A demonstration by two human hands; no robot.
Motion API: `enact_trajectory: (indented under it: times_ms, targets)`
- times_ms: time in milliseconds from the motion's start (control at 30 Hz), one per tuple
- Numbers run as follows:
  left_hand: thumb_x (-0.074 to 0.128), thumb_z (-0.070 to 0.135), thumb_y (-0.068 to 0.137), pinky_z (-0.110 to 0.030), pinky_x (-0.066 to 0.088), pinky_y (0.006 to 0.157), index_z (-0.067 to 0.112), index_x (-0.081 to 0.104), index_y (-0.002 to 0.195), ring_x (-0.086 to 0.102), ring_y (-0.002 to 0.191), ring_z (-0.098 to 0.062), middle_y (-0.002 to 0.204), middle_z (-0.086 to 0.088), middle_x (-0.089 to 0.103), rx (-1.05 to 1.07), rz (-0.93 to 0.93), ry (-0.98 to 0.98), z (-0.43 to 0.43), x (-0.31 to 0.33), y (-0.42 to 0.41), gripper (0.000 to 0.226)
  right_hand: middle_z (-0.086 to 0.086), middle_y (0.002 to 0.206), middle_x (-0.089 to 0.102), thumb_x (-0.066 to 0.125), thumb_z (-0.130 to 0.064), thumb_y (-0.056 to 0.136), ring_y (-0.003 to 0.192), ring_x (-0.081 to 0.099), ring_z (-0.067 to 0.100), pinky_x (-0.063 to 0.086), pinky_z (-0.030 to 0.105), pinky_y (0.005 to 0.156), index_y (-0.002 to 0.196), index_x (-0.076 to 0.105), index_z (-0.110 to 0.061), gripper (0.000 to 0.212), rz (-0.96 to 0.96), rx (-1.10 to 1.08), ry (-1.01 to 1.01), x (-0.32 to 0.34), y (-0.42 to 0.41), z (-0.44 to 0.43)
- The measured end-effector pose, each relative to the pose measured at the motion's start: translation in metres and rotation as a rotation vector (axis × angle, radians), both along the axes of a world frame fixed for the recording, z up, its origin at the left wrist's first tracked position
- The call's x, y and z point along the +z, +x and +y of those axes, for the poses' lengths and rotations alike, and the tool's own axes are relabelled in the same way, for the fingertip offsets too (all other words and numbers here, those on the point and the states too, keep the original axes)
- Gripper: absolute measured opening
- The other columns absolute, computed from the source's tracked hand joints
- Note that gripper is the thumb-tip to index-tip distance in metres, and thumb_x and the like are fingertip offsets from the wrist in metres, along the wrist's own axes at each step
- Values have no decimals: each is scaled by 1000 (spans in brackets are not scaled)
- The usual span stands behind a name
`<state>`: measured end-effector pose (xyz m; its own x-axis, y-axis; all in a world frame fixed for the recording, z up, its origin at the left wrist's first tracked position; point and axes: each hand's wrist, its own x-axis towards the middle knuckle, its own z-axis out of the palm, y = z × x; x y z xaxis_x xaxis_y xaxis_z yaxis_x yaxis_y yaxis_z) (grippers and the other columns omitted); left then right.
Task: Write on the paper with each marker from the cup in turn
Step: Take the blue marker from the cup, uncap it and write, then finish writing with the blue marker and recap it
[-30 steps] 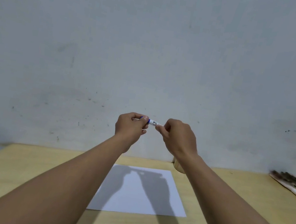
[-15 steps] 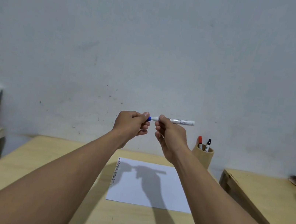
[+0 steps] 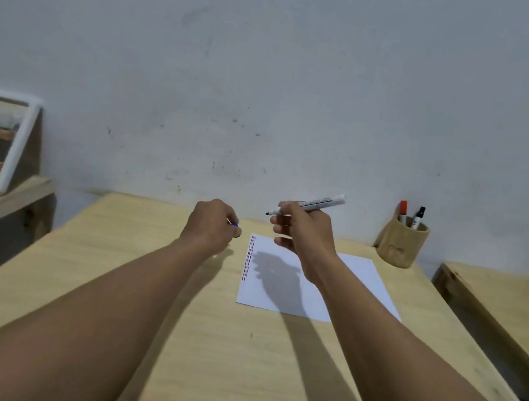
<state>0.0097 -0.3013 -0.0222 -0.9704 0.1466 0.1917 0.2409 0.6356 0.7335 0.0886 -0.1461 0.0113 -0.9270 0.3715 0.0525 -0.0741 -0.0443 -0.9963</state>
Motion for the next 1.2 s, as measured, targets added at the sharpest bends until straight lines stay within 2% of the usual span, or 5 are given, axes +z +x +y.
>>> enact_trajectory:
  times_ms: [133, 267, 633, 867, 1200]
  targets:
    - [71, 8, 83, -15, 45, 55, 10, 76, 103, 64, 65, -7, 94, -4, 72, -7, -11, -30, 1, -27, 2, 20, 7, 73, 66, 66, -15, 90, 62, 61, 14, 53, 26, 55, 89, 70, -3, 13, -41, -19, 122, -28, -2, -8]
    - [70, 21, 84, -33, 53, 83, 20, 76, 112, 68, 98, -26, 108, -5, 74, -22, 32, -155, 6, -43, 5, 29, 3, 67, 69, 69, -26, 85, 58, 62, 14, 53, 29, 54, 86, 73, -5, 21, -112, -73, 365, -56, -4, -12]
    - [53, 35, 97, -36, 44, 95, 17, 65, 127, 58, 122, -29, 125, -3, 69, 34, 100, -290, -15, -66, 14, 37, 15, 79, 75, 66, -29, 84, 80, 71, 31, 45, 31, 58, 82, 65, 6, 35, -163, -178, 569, -96, -2, -20]
    - [17, 40, 104, -53, 1, 122, 23, 15, 159, 1, 155, -28, 167, -12, 8, -148, -10, -651, -20, -78, 20, 58, 15, 79, 76, 68, -28, 86, 80, 72, 30, 50, 32, 61, 83, 69, 5, 33, -171, -149, 606, -99, -4, -21]
    - [11, 42, 104, -52, -6, 122, 31, 2, 159, -8, 155, -27, 168, -10, -5, -160, -49, -706, -19, -76, 22, 57, 5, 70, 69, 68, -27, 87, 65, 61, 18, 42, 27, 53, 74, 64, -6, 25, -180, -127, 646, -100, -6, -20]
